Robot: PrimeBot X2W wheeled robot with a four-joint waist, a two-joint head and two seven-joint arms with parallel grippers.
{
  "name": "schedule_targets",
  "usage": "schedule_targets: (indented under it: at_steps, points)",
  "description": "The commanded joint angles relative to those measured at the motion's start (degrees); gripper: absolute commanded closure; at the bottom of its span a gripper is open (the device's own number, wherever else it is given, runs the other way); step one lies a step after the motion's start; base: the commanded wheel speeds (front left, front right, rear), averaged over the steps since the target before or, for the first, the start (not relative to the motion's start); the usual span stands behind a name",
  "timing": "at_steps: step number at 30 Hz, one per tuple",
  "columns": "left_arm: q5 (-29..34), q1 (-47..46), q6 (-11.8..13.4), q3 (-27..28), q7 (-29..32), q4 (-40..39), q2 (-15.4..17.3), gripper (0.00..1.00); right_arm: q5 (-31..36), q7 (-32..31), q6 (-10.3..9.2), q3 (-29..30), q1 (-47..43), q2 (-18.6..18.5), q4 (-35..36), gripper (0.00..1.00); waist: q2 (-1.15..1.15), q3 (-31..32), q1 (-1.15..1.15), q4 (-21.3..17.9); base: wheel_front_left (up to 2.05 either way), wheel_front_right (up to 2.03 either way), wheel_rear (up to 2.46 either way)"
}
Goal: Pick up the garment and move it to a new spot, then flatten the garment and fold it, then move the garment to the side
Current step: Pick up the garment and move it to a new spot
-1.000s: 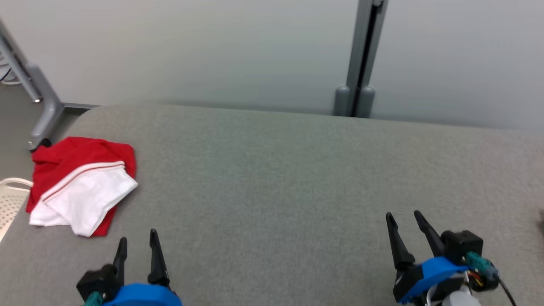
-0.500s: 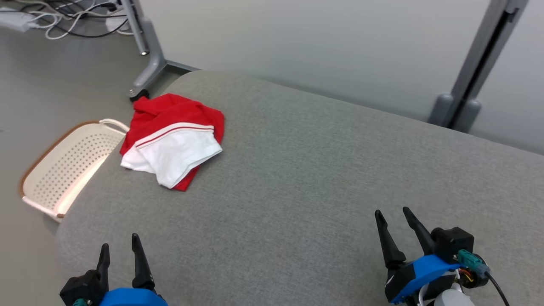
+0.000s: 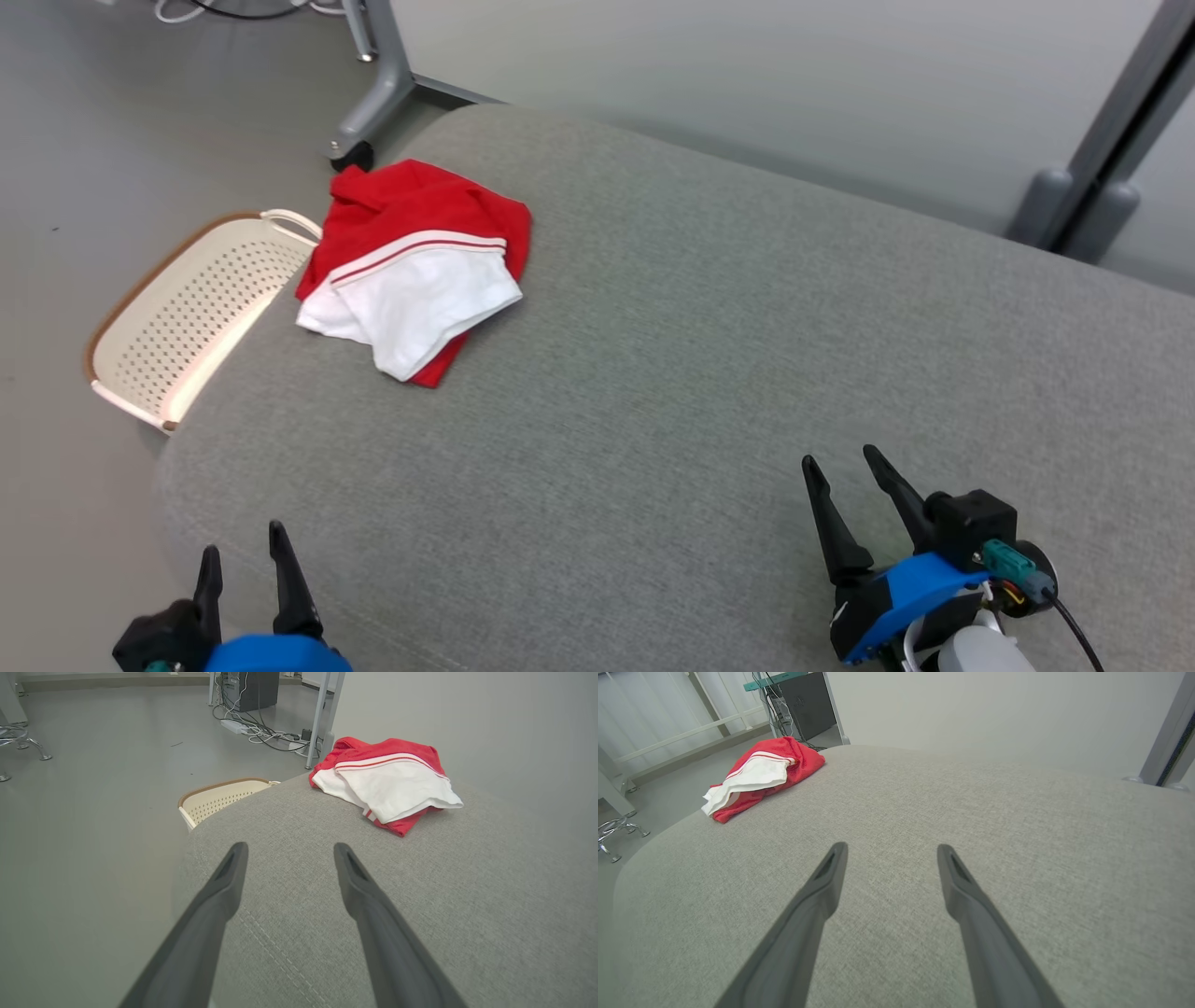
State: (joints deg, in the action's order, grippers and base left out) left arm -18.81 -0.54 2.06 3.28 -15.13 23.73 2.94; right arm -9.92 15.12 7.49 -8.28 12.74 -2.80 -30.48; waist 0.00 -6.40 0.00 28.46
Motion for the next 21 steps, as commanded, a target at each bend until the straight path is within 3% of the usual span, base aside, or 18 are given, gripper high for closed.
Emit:
schedule_targets:
  at_steps: [1, 12, 21]
  points:
    - [0.1, -1.9, 0.0, 0.4, 0.0, 0.1, -0.1, 0.0, 0.3, 0.0, 0.01, 0.1, 1.0, -0.2, 0.3, 0.0, 0.0, -0.5, 0.0, -0.4, 0.0, 0.0, 0.0]
    - [3.3, -16.8, -1.0, 3.7, 0.0, 7.9, 0.1, 0.0, 3.3, 0.0, 0.01, -1.8, 5.1, -2.2, 4.5, 0.0, 0.0, -10.5, 0.0, -6.4, 0.0, 0.0, 0.0]
    - [7.8, -29.2, -0.5, 5.3, 0.0, 19.0, 3.1, 0.0, 2.0, 0.0, 0.0, -3.9, 7.9, -5.4, 7.4, 0.0, 0.0, -17.6, 0.0, -10.9, 0.0, 0.0, 0.0]
